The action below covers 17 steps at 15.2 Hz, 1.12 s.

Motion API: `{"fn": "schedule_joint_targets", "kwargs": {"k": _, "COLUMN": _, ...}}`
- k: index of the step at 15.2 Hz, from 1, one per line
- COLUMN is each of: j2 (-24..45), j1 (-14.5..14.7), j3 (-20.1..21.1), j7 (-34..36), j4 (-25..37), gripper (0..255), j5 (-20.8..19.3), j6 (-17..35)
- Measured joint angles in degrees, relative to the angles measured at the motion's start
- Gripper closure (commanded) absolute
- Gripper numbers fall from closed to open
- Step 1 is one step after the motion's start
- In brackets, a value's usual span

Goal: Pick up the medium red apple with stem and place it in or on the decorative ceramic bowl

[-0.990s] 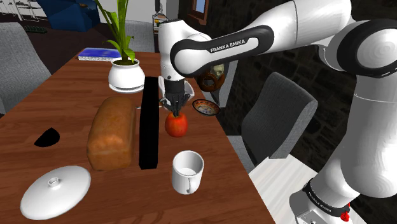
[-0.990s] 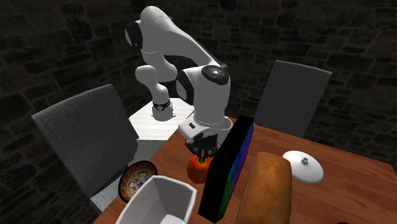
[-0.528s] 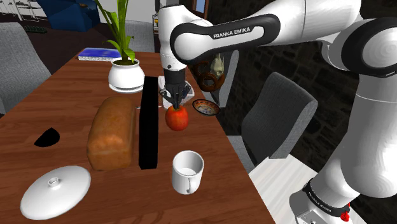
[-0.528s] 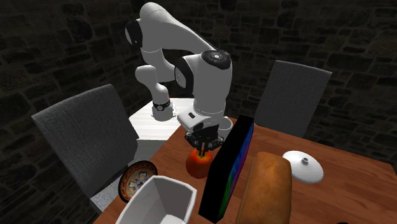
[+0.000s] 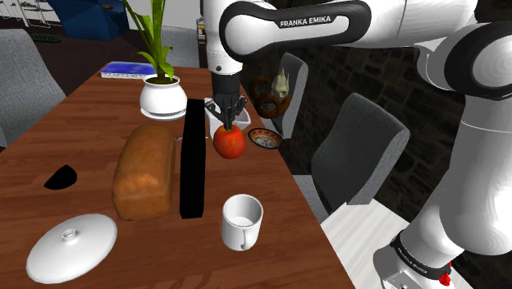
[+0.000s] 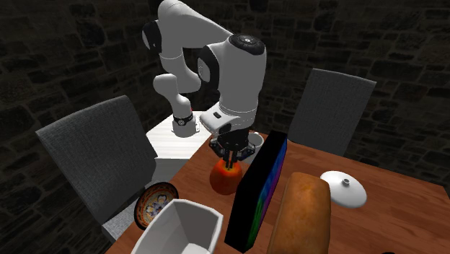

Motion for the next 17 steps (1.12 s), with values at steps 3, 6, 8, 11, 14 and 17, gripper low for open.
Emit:
{"fn": "schedule_joint_targets", "kwargs": {"k": 3, "j2": -0.11, "j1": 0.11, "j3": 0.06, "j7": -0.20, "j4": 2.09, "gripper": 255, "j5": 0.09, "j6": -2.19}}
{"fn": "schedule_joint_targets", "kwargs": {"k": 6, "j2": 0.23, "j1": 0.38, "j3": 0.11, "j7": -0.26, "j4": 4.57, "gripper": 255, "j5": 0.01, "j6": -4.33}}
{"fn": "schedule_joint_targets", "kwargs": {"k": 8, "j2": -1.02, "j1": -0.92, "j3": -0.32, "j7": -2.00, "j4": 4.13, "gripper": 255, "j5": 0.47, "j6": -4.93}}
{"fn": "schedule_joint_targets", "kwargs": {"k": 11, "j2": -2.49, "j1": -3.31, "j3": -1.36, "j7": -5.41, "j4": 3.65, "gripper": 255, "j5": 1.00, "j6": -5.56}}
{"fn": "schedule_joint_targets", "kwargs": {"k": 14, "j2": -3.79, "j1": -5.70, "j3": -2.52, "j7": -9.08, "j4": 3.86, "gripper": 255, "j5": 1.47, "j6": -6.66}}
{"fn": "schedule_joint_targets", "kwargs": {"k": 17, "j2": -4.99, "j1": -8.07, "j3": -3.73, "j7": -12.64, "j4": 3.37, "gripper": 255, "j5": 1.91, "j6": -7.06}}
